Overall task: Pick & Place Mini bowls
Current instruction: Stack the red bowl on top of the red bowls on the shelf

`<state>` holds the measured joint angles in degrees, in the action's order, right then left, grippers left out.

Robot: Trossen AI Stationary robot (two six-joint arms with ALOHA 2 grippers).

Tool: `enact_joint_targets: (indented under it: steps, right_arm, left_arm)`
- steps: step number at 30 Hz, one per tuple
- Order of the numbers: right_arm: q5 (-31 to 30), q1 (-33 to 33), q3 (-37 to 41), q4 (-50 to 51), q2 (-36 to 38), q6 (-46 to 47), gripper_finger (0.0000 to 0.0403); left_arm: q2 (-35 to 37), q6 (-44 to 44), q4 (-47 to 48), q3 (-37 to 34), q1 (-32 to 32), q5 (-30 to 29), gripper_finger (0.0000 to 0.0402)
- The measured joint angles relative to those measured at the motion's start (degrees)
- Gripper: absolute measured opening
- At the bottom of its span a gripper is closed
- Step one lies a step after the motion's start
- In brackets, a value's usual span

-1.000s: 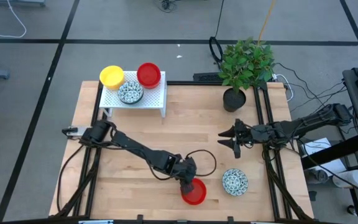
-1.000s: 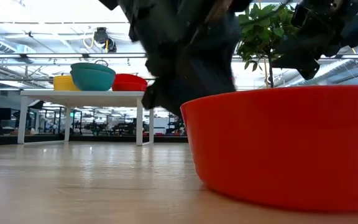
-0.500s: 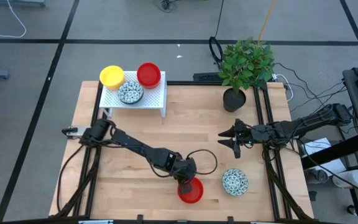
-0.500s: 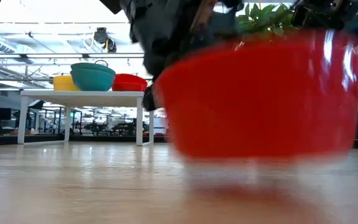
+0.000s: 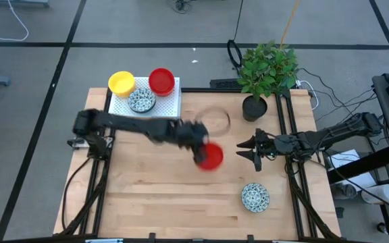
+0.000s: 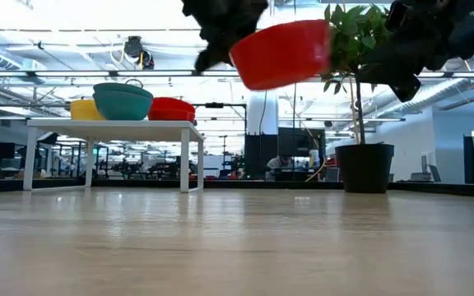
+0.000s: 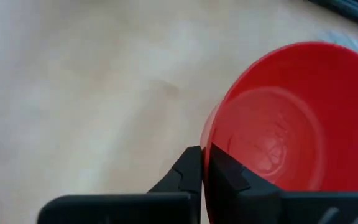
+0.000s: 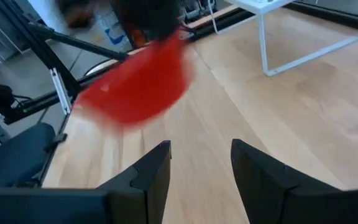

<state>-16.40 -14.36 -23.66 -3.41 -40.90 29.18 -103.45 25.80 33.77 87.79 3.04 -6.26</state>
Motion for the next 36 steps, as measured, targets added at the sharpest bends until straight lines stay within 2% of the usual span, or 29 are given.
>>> enact_joint_targets:
  steps: [8, 16, 20, 27, 31, 36]
  right_arm:
    - [-0.5, 0.1, 0.0, -5.8, 0.2, -8.6, 0.0155]
    - [-5.3, 0.2, 0.0, -5.2, 0.2, -9.0, 0.0155]
    - [-8.2, 0.2, 0.0, -5.1, 0.2, -9.0, 0.0155]
    - [-13.9, 1.3, 0.0, -5.4, 0.2, -8.9, 0.0155]
    - [-13.9, 2.9, 0.0, -5.4, 0.2, -8.9, 0.0155]
    - [-13.9, 5.1, 0.0, -5.4, 0.2, -8.9, 0.0155]
  left_arm:
    - [13.1, -5.0, 7.8, 0.0, -15.7, -11.4, 0.002]
    - [21.8, -8.6, 7.1, 0.0, -33.9, -14.5, 0.0011]
    - [21.8, -10.0, 7.3, 0.0, -42.4, -10.5, 0.0022]
    - [18.6, -10.7, 8.9, -0.1, -53.6, -2.4, 0.0008]
    - [17.0, -10.6, 9.4, 0.0, -57.2, 1.7, 0.0022]
    - [15.5, -12.7, 11.2, 0.0, -59.2, 3.9, 0.0007]
